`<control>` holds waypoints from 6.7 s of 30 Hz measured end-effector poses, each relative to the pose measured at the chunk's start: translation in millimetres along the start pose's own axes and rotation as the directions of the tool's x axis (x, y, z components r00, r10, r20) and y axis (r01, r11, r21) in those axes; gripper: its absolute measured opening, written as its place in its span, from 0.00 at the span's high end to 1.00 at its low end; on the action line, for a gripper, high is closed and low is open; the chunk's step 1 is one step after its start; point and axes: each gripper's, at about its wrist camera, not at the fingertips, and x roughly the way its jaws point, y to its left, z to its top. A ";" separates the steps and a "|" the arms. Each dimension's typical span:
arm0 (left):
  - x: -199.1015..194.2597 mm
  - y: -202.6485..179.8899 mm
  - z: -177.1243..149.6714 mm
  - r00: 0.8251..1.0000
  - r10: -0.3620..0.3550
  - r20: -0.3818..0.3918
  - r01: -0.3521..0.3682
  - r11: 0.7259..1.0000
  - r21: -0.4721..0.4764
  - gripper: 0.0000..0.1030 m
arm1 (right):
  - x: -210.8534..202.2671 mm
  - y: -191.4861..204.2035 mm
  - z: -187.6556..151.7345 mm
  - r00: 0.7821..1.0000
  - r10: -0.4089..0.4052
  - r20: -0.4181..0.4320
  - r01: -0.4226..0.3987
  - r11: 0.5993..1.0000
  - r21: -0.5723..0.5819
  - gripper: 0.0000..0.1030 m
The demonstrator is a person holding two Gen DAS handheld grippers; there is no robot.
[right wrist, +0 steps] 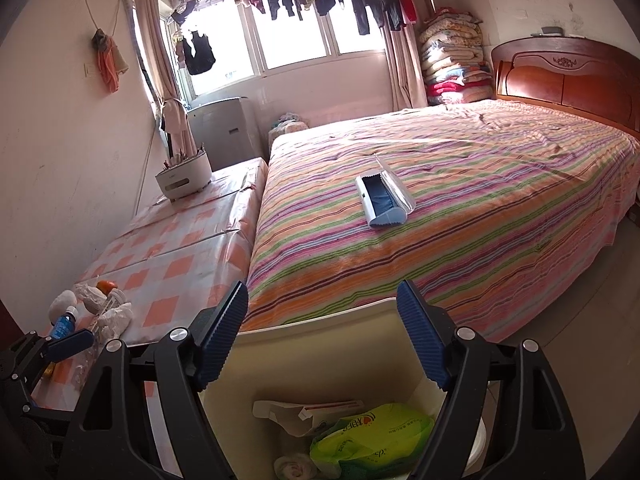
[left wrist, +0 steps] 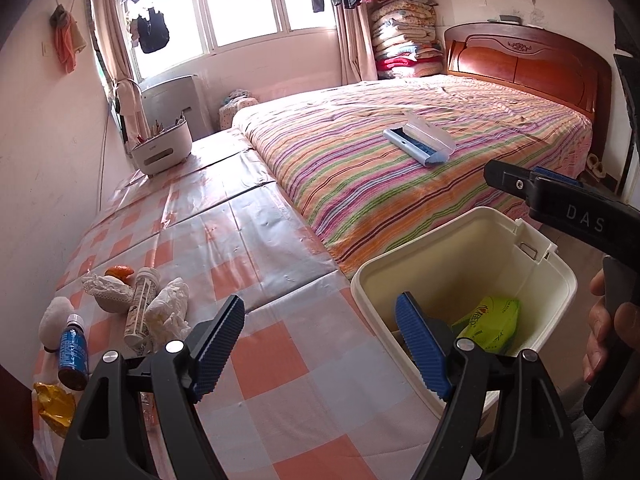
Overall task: Collect trash
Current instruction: 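Withdraw both open grippers from the bin, then move both open grippers back over the items on the checkered table, then grasp the crumpled white tissue with the right gripper, then grasp the dark brown blue-labelled bottle with the left gripper while the right holds the tissue, then carry the tissue into the bin and open the right gripper while the left carries the bottle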
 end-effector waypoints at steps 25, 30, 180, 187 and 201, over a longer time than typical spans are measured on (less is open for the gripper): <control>-0.7 86.8 1.2 0.999 0.038 -0.029 -0.043 0.980 -0.195 0.26 | 18.4 41.1 -2.0 0.998 0.042 -0.040 -0.044 0.998 -0.048 0.25; -2.1 95.8 -0.9 0.999 0.036 -0.032 -0.042 0.976 -0.215 0.26 | 26.5 53.6 -3.6 0.996 0.055 -0.063 -0.059 0.996 -0.059 0.25; 83.9 291.9 -70.5 0.883 0.240 -0.402 -0.405 0.824 -0.397 0.45 | 136.9 240.0 -30.9 0.784 0.446 -0.431 -0.515 0.855 -0.053 0.75; 81.0 284.4 -68.1 0.901 0.206 -0.382 -0.365 0.836 -0.411 0.60 | 131.2 237.5 -29.6 0.793 0.442 -0.420 -0.510 0.858 -0.060 0.75; 59.6 256.6 -49.8 0.935 0.210 -0.285 -0.313 0.865 -0.393 0.60 | 117.0 224.4 -23.8 0.821 0.422 -0.385 -0.486 0.870 -0.084 0.75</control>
